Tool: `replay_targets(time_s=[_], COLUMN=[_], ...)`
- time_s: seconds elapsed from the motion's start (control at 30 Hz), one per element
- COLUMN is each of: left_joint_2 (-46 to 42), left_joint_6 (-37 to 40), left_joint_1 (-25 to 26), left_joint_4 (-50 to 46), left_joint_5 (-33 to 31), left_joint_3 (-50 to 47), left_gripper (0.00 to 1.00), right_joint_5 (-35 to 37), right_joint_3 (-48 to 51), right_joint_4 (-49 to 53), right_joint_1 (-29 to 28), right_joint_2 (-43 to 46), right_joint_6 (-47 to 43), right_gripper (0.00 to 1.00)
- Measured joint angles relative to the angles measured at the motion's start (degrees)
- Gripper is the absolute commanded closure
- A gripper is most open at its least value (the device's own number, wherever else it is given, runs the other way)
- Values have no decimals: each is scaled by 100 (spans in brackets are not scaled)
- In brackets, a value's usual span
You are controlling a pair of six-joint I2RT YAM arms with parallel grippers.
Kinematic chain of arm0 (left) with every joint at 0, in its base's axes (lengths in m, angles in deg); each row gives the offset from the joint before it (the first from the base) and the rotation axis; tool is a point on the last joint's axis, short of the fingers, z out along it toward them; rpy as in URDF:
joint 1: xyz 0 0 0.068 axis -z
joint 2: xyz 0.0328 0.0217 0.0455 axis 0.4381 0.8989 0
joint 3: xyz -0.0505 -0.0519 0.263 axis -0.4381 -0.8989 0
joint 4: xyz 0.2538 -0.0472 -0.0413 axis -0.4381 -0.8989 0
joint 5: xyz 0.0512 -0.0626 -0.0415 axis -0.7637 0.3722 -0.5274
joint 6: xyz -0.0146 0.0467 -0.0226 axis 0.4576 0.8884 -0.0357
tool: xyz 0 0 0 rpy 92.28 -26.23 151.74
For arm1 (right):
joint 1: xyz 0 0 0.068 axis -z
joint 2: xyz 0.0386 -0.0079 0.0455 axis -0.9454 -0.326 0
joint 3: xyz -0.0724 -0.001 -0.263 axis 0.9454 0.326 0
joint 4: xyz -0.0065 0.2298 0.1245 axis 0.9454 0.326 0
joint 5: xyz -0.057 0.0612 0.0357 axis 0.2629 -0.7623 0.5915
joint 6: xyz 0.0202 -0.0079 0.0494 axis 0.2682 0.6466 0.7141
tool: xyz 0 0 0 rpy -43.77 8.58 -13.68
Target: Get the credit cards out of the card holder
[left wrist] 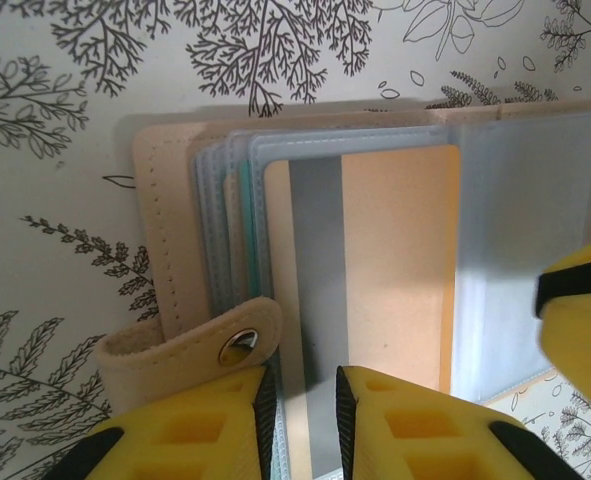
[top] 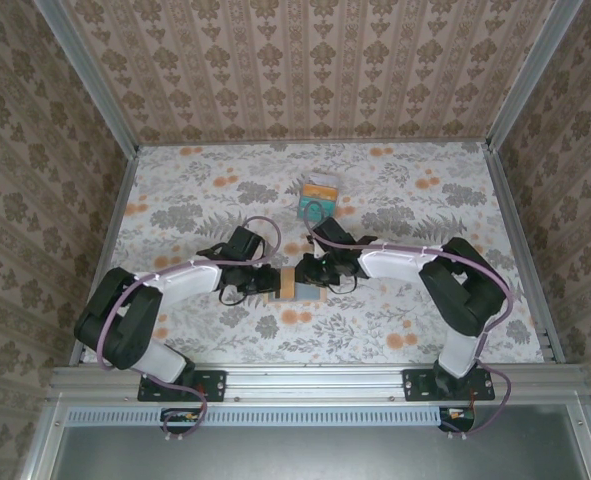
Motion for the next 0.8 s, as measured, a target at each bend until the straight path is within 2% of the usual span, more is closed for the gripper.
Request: replay_targets(time_s=[0.57, 0.8], left_joint_2=[52, 52], left_joint_6=[-107, -109], left_joint_1=[17, 17], left_joint_4=[109, 107], left_joint_5=[-20, -26], left_joint_3=[-17, -24], left_gripper=[80, 81], right_joint_5=[-181, -221], right_joint_3=[0, 0], right_joint_4=[-302, -402], right_joint_1=[-28, -28], right_joint_2=[-278, -354], right_joint_6=[280, 369], right_gripper=[78, 89])
